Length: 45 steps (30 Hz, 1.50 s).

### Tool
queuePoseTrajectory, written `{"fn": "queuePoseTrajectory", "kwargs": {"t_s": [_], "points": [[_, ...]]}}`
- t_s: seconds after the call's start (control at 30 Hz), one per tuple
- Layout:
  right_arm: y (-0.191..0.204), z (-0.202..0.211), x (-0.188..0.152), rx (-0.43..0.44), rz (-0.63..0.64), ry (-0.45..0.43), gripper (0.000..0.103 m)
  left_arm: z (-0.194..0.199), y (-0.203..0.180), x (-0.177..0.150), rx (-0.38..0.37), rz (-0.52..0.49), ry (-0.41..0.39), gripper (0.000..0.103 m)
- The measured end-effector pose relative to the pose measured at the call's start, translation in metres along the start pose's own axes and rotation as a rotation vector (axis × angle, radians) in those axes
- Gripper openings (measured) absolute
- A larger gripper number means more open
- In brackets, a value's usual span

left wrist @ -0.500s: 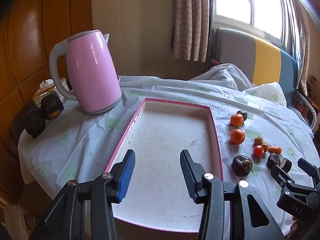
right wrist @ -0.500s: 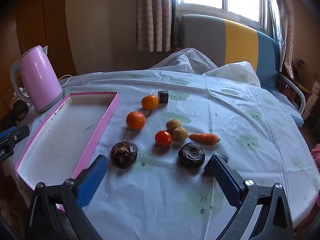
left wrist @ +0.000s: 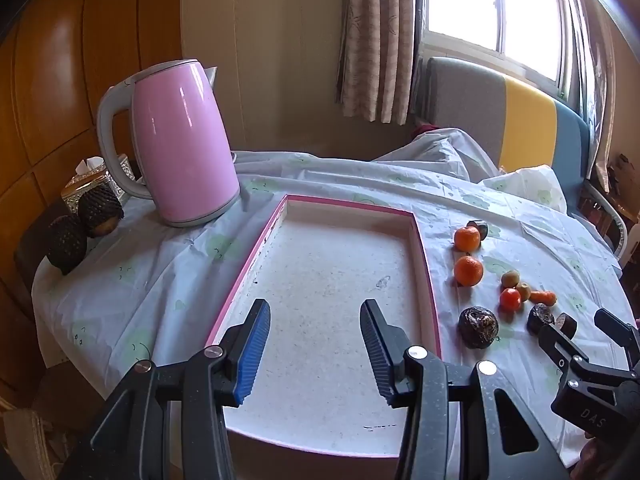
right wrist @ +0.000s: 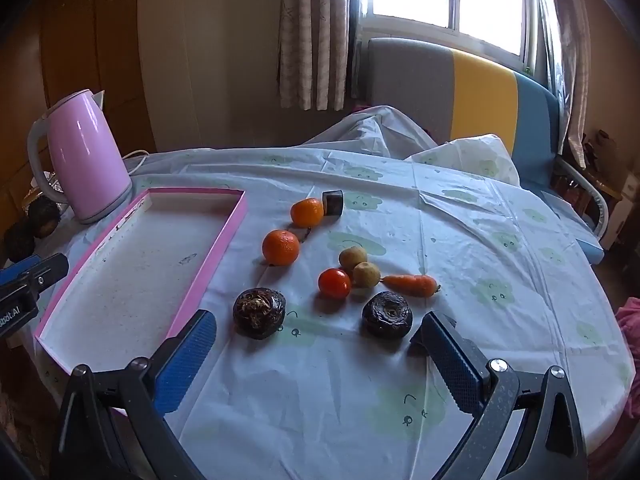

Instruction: Organize fruits

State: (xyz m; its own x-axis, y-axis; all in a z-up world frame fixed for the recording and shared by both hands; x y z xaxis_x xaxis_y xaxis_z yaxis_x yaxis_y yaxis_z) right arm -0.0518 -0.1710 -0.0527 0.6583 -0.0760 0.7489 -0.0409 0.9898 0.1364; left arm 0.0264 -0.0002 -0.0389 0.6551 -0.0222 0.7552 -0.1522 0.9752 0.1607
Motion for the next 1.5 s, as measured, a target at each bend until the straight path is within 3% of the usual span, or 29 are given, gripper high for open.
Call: {"fn": "queuePoseTrajectory", "kwargs": {"t_s": [1.5], "points": [[-0.006, 0.015, 0.002, -0.008, 0.0, -0.038, 0.103, 0.011, -0.014, 0.008, -0.038, -0.044, 0.004, 0.048]]}}
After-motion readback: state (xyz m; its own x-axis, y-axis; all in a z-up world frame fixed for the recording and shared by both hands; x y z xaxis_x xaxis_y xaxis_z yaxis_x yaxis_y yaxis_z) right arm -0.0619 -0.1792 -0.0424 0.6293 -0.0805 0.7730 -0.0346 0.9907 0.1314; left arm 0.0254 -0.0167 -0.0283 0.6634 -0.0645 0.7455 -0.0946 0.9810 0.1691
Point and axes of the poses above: each gripper's, at about its wrist camera, not at the fingertips, and z roughly against the way its jaws point, y to its left, x to its top, the point moved 5 cm from there along -z, roughly the way its jaws point, and after that the axes turned 14 degrees about x, right-handed, at the moved point
